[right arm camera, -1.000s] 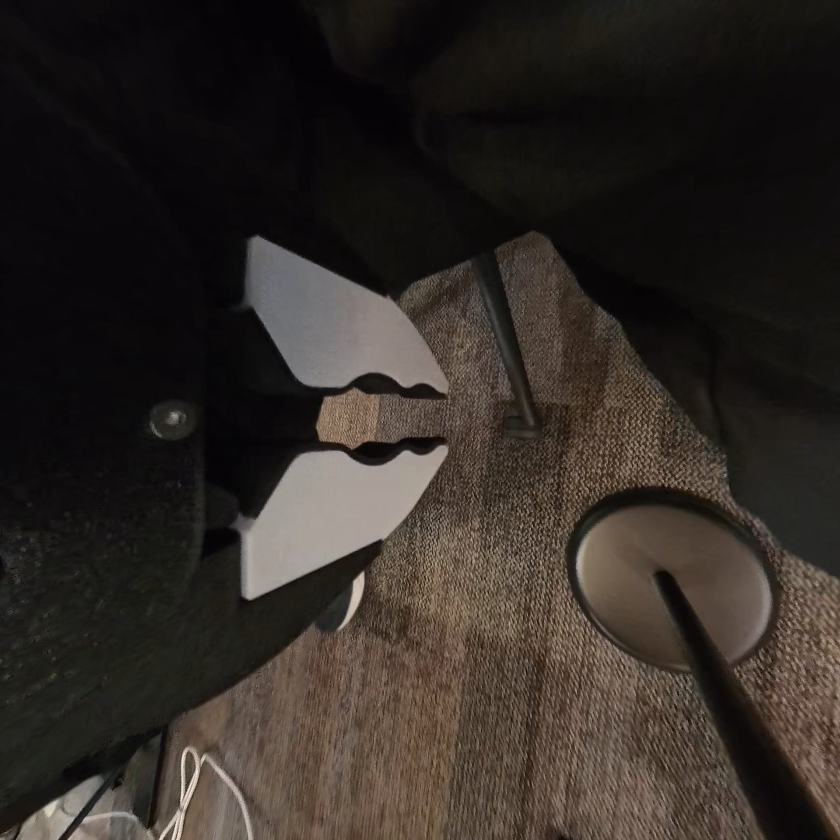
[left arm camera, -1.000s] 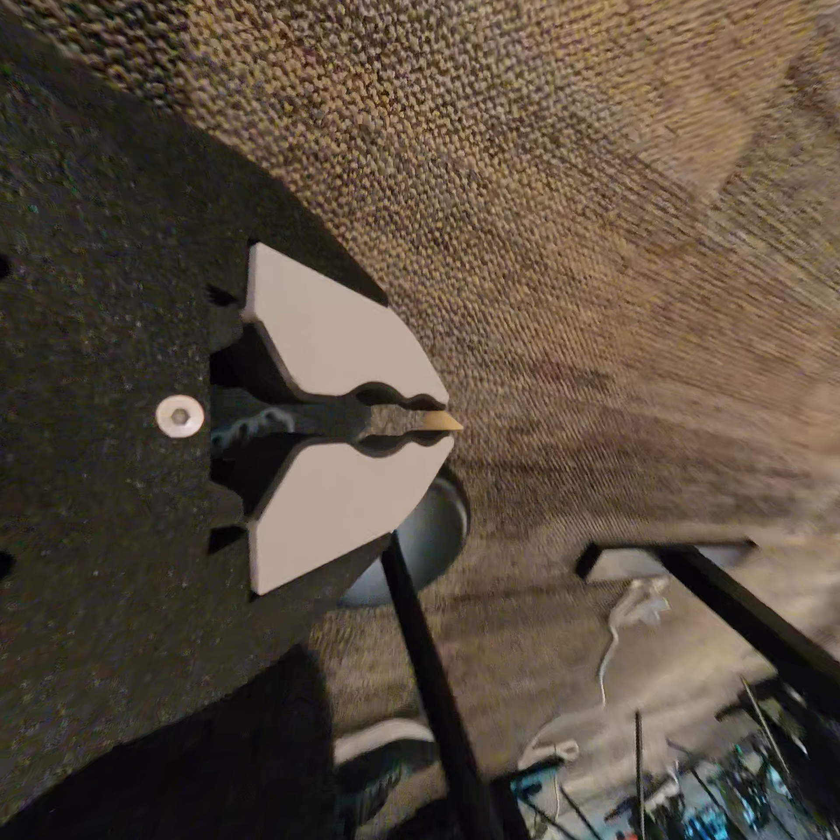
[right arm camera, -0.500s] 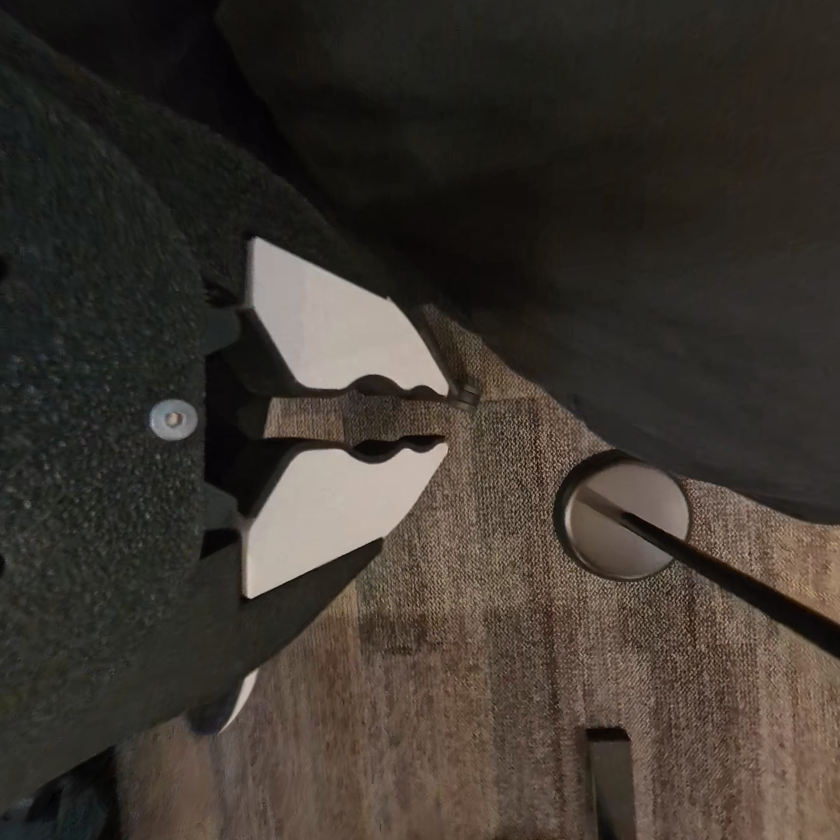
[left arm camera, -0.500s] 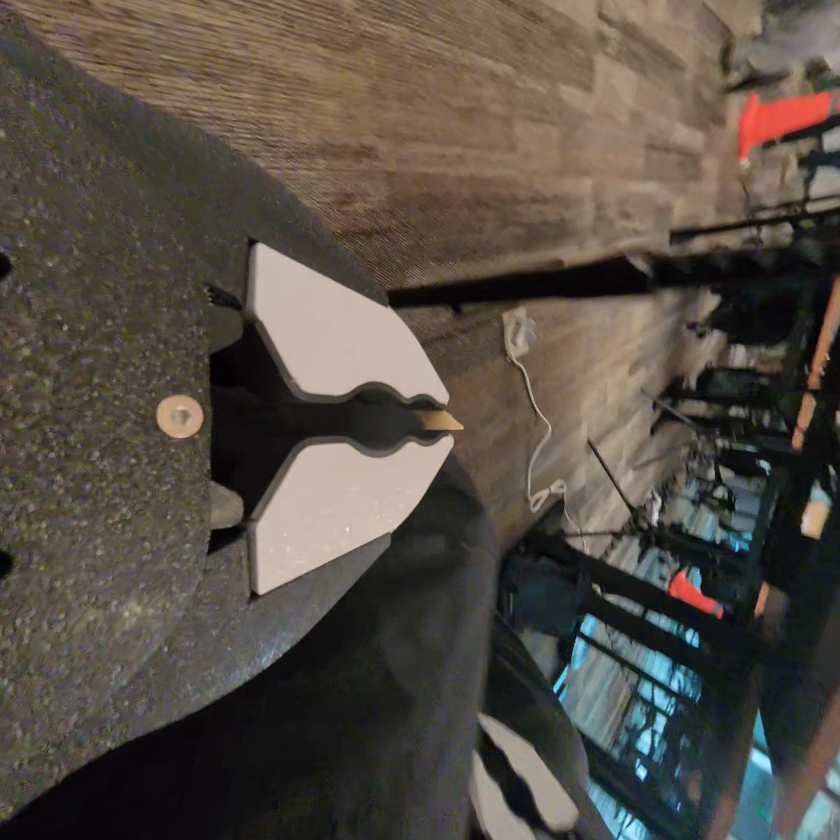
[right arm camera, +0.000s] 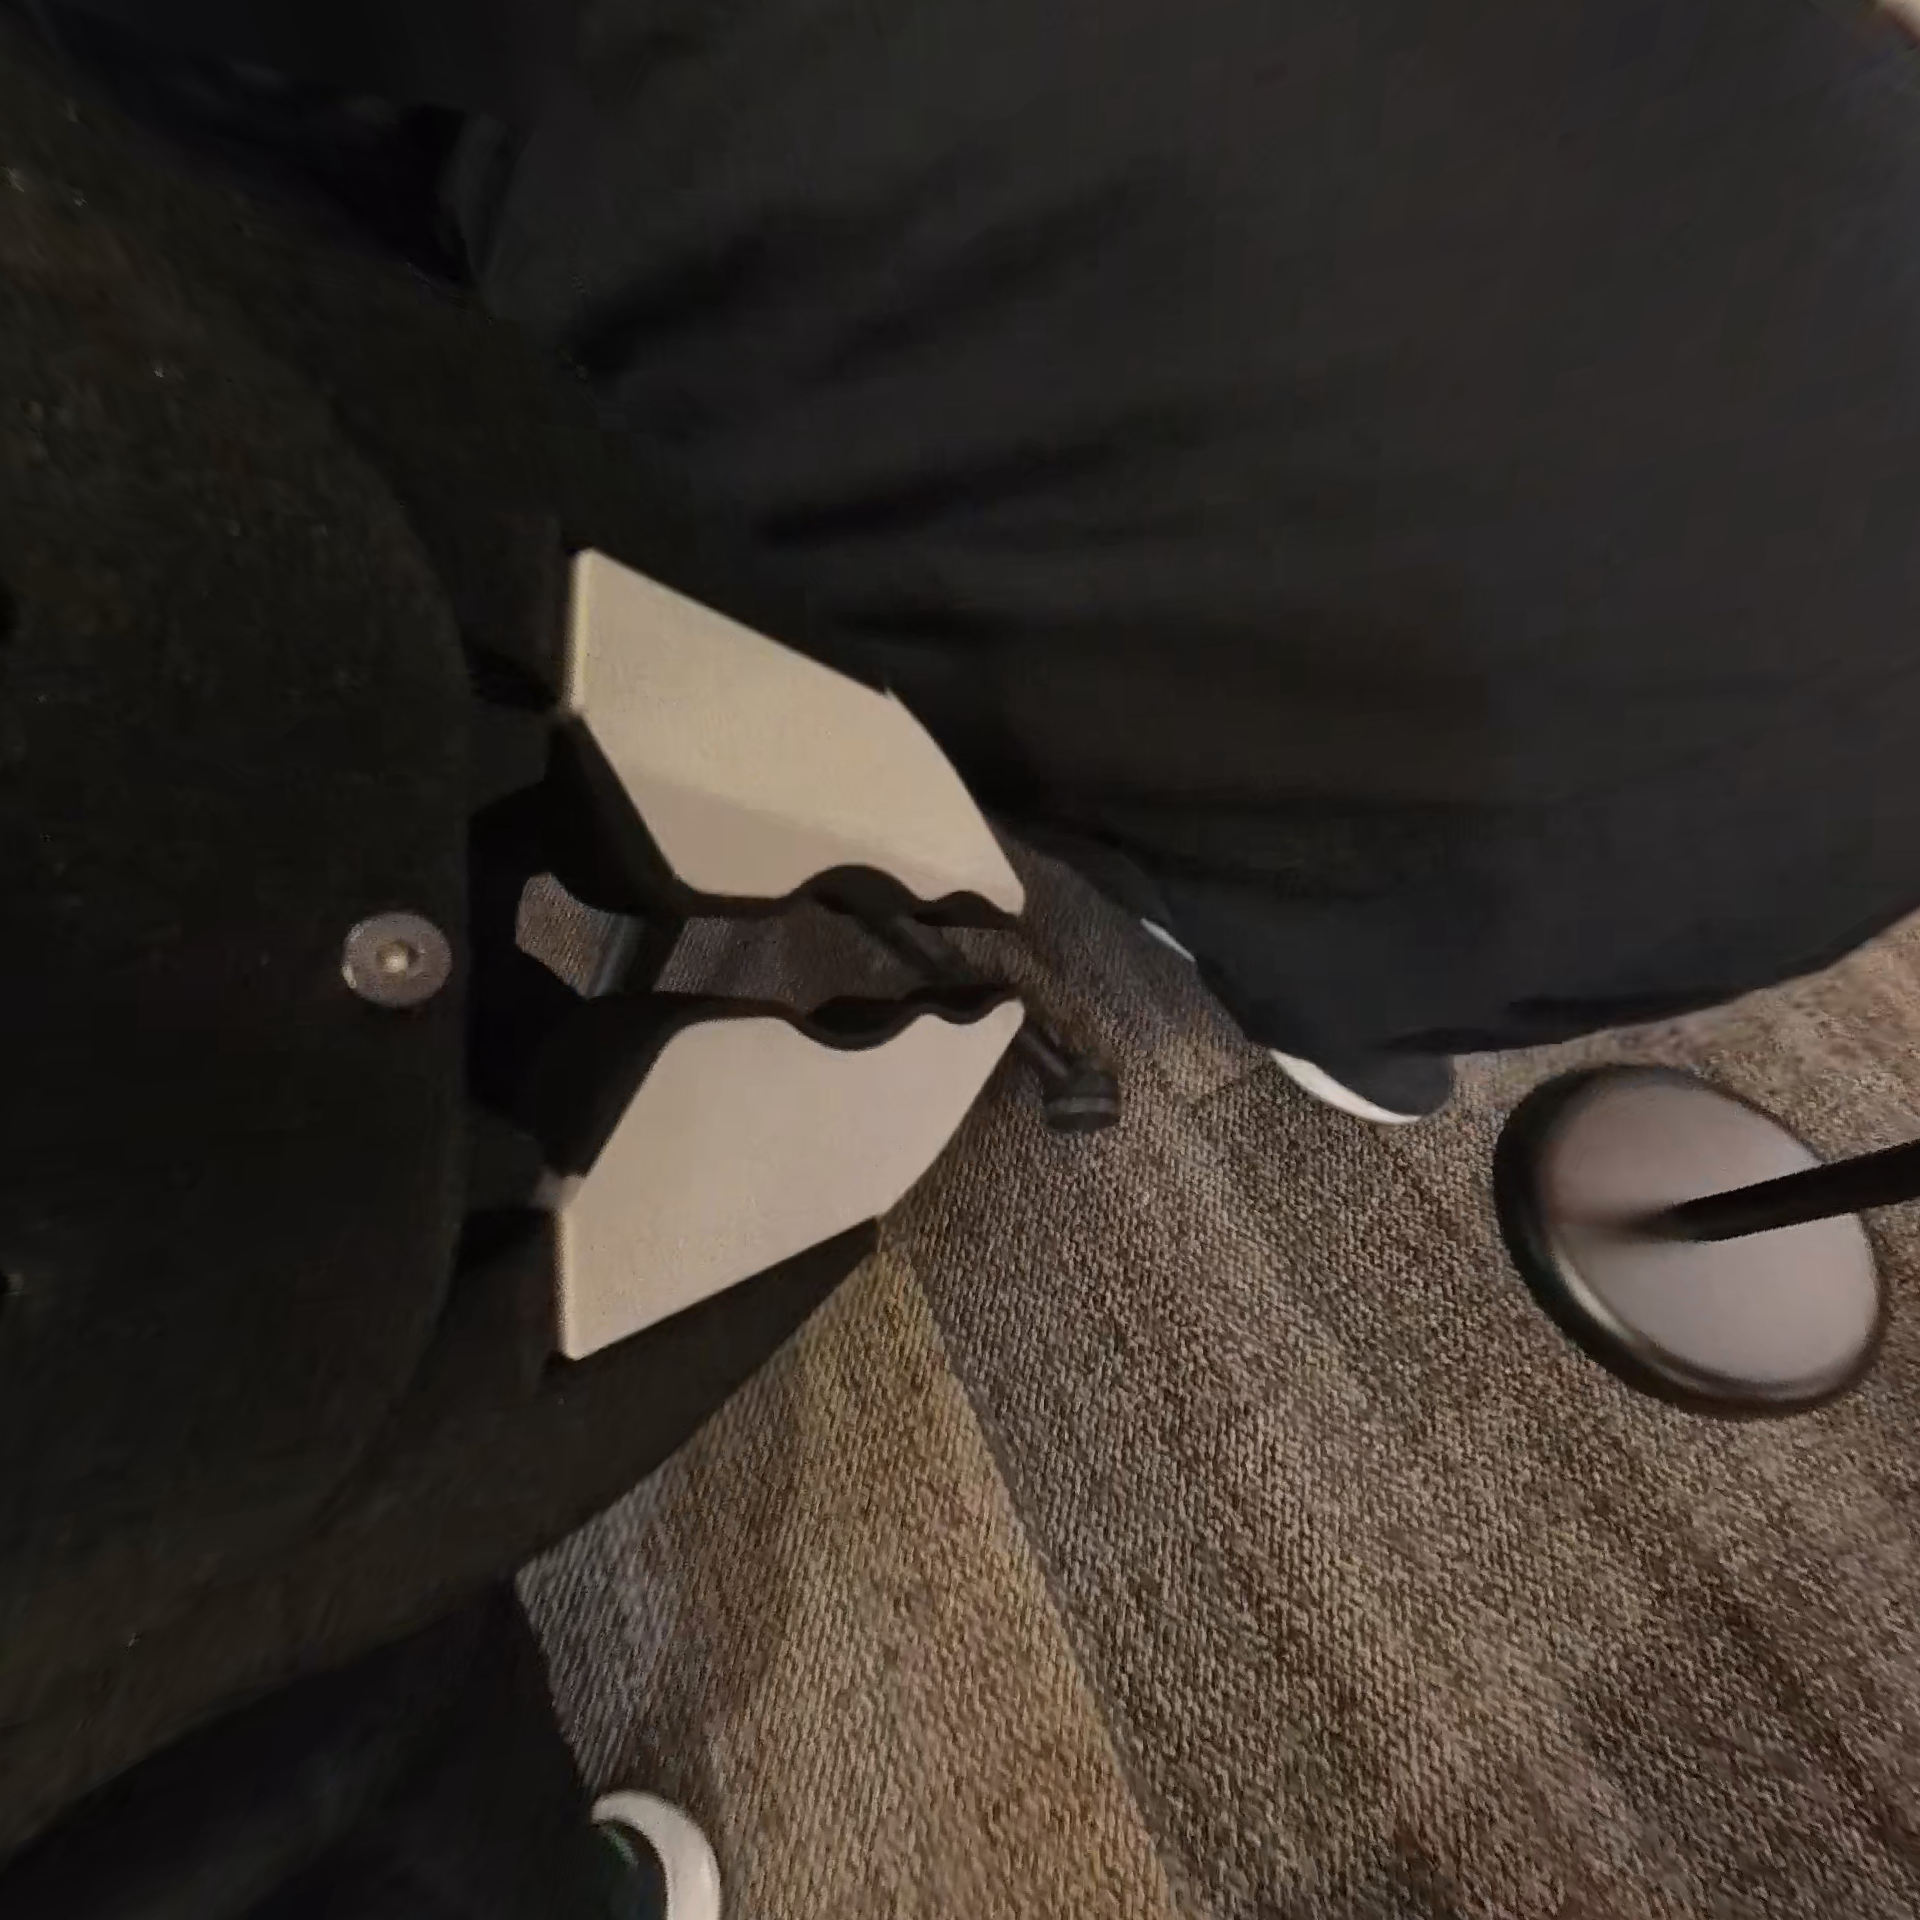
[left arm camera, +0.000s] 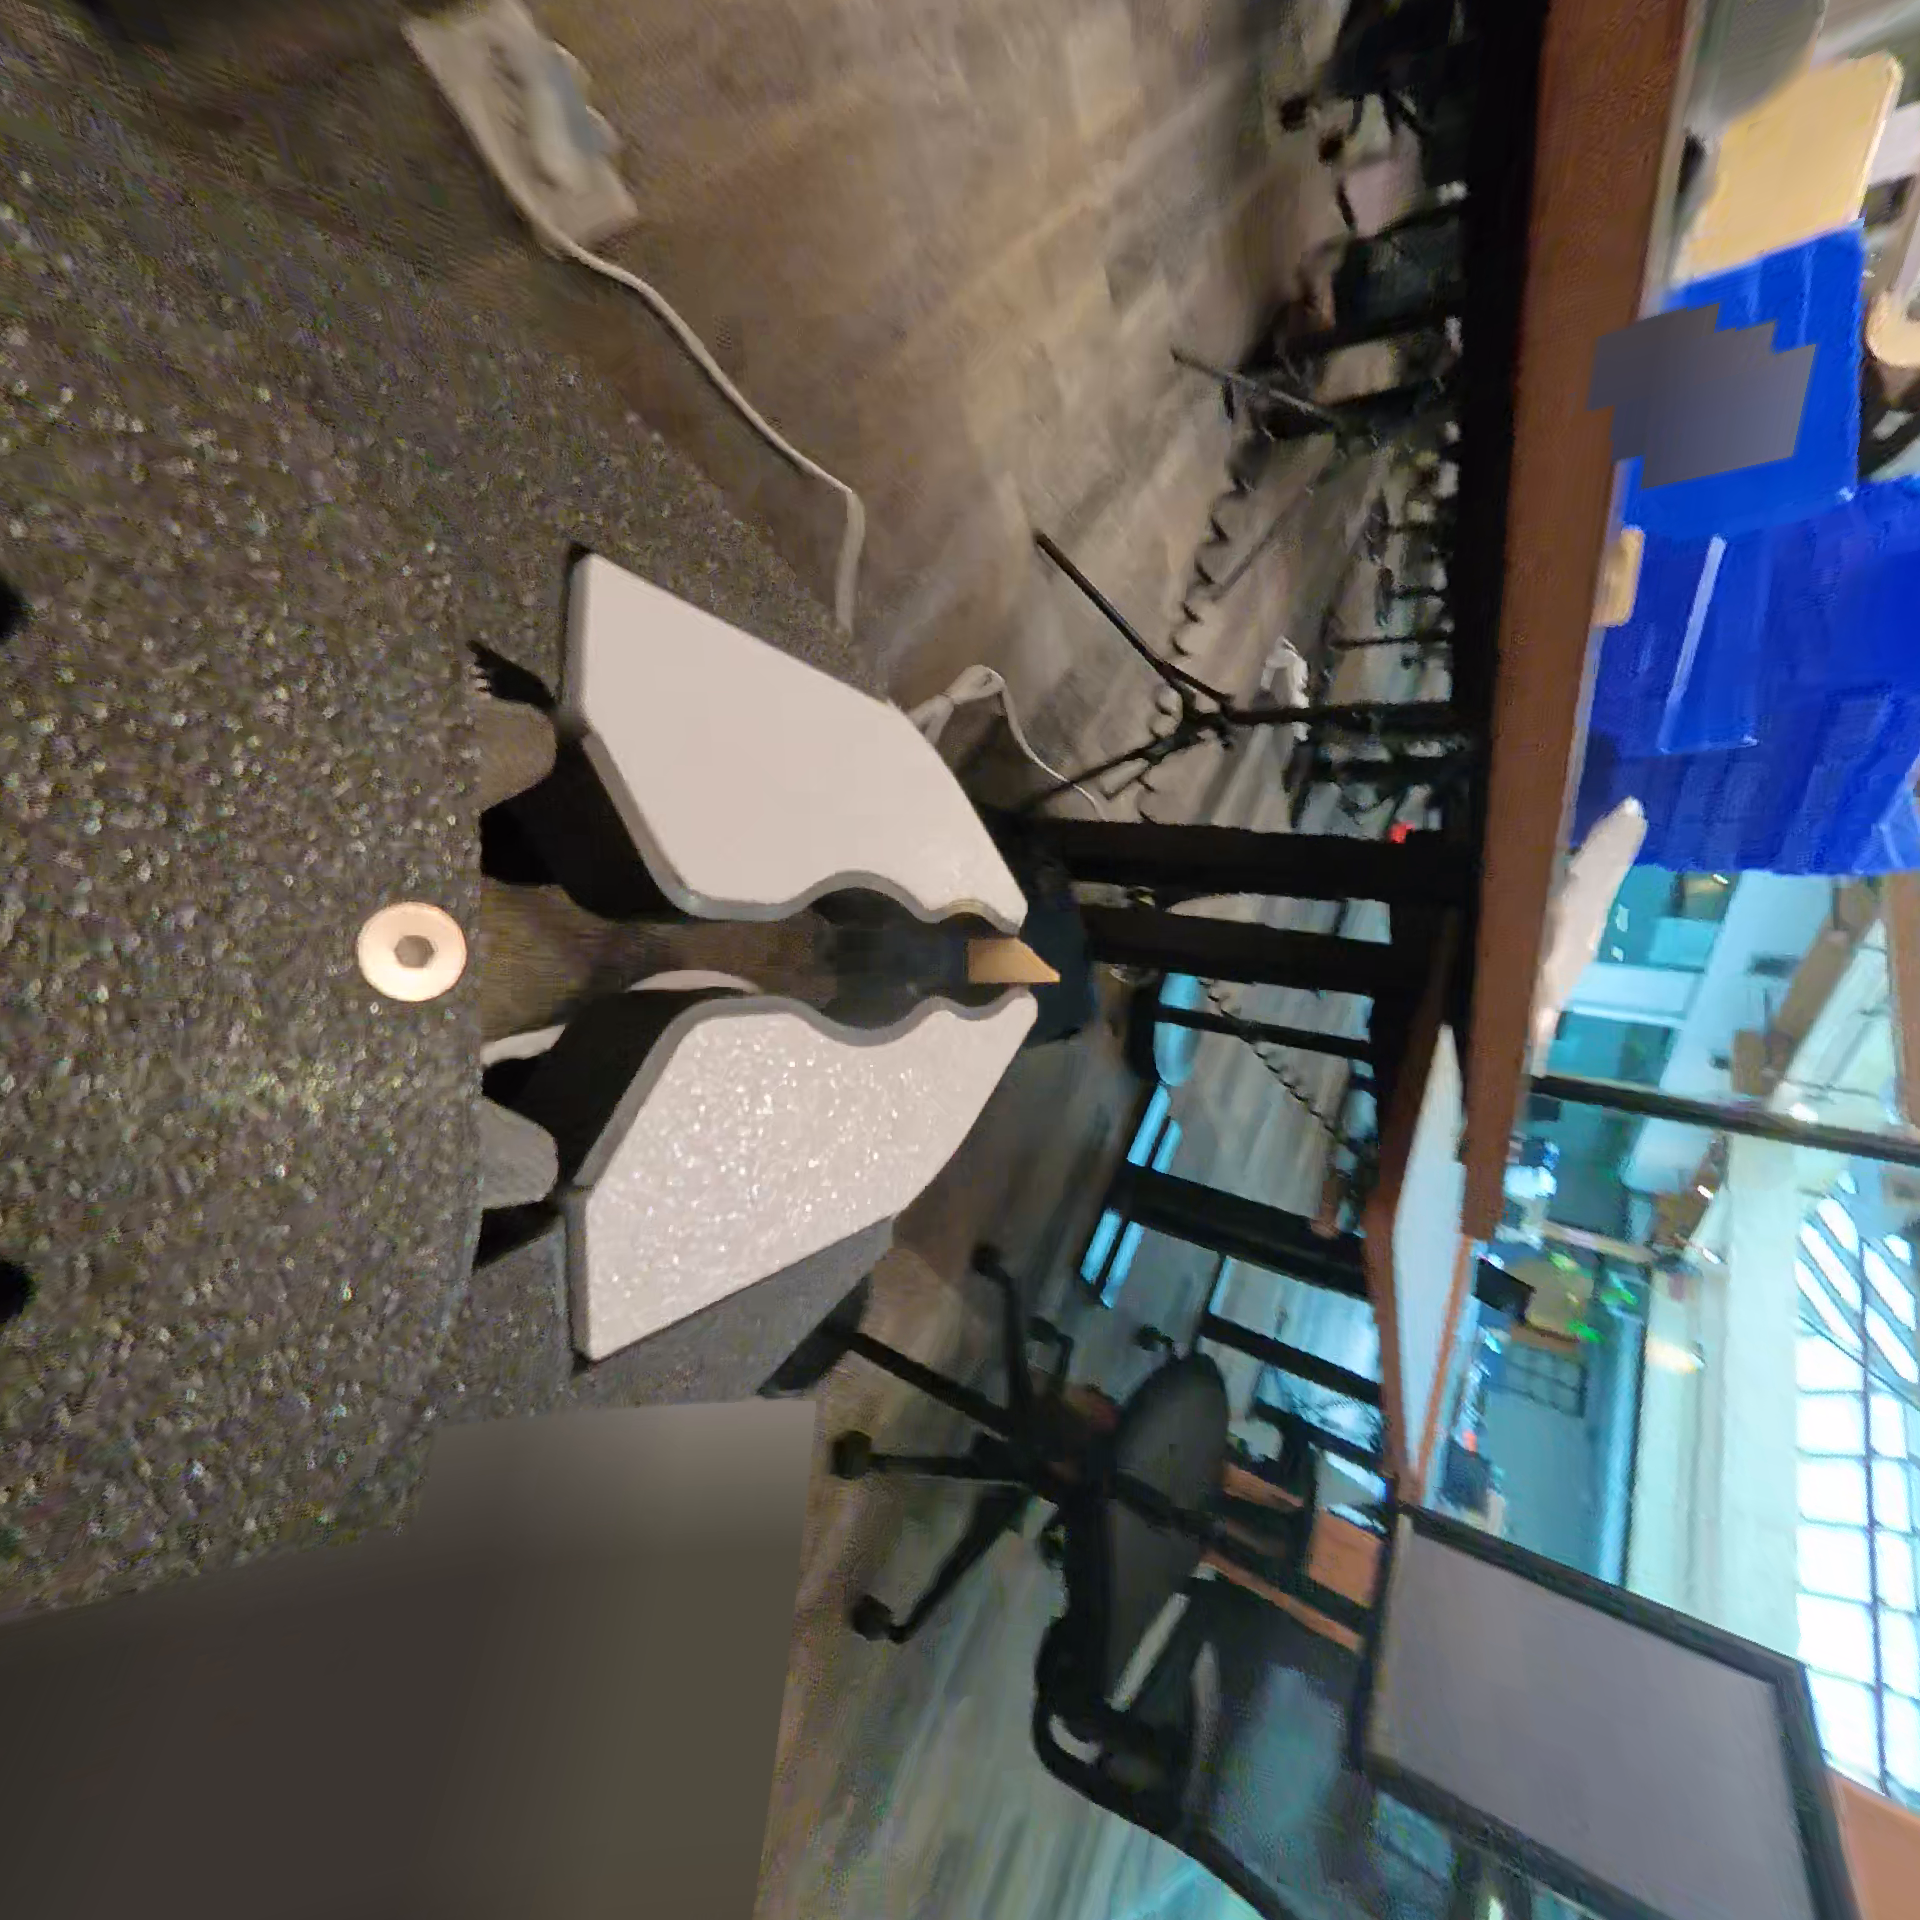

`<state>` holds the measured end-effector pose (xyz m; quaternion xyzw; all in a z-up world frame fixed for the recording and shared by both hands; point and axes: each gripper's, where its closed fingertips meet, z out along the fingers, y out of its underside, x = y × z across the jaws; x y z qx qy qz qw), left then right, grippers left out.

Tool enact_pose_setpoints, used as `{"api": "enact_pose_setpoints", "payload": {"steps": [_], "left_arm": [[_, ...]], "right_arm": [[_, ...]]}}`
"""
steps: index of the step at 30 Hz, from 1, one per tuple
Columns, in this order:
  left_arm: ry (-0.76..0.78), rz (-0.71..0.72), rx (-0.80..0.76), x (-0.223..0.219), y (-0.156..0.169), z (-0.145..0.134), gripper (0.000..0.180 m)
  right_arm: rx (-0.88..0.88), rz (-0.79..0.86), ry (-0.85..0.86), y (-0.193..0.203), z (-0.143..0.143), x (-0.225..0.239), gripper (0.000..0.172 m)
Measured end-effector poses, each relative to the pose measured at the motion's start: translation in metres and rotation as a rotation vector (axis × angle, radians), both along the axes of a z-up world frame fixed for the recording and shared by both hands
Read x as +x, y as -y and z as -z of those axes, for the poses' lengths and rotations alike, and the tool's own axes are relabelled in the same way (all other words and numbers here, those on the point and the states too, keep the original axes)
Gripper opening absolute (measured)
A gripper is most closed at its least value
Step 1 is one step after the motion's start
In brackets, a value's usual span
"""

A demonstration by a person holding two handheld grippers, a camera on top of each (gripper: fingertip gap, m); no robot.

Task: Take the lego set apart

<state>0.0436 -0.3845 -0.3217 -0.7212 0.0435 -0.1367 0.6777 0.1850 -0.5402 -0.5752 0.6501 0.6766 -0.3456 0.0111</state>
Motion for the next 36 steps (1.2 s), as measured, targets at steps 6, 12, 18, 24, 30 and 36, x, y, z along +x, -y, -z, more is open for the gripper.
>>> {"api": "enact_pose_setpoints", "payload": {"steps": [6, 12, 18, 24, 30, 36], "left_arm": [[-0.026, 0.121, 0.078, 0.01, -0.193, -0.065, 0.007], [-0.08, 0.168, 0.104, 0.003, -0.298, -0.127, 0.008], [-0.097, 0.123, 0.043, -0.022, -0.378, -0.181, 0.008], [-0.262, -0.023, -0.086, -0.079, -0.539, -0.241, 0.007], [-0.343, -0.177, -0.31, -0.144, -0.66, -0.229, 0.021], [-0.339, -0.122, -0.264, -0.144, -0.64, -0.229, 0.037]], "right_arm": [[-0.277, 0.046, -0.144, -0.012, -0.066, -0.023, 0.005], [-0.285, 0.071, -0.257, -0.08, -0.096, -0.033, 0.005], [-0.187, 0.275, -0.257, -0.219, -0.098, -0.022, 0.005], [-0.081, 0.283, -0.327, -0.315, -0.124, -0.021, 0.006], [0.033, 0.124, -0.409, -0.375, -0.153, -0.032, 0.007], [0.229, -0.121, -0.461, -0.427, -0.182, -0.035, 0.012]]}}
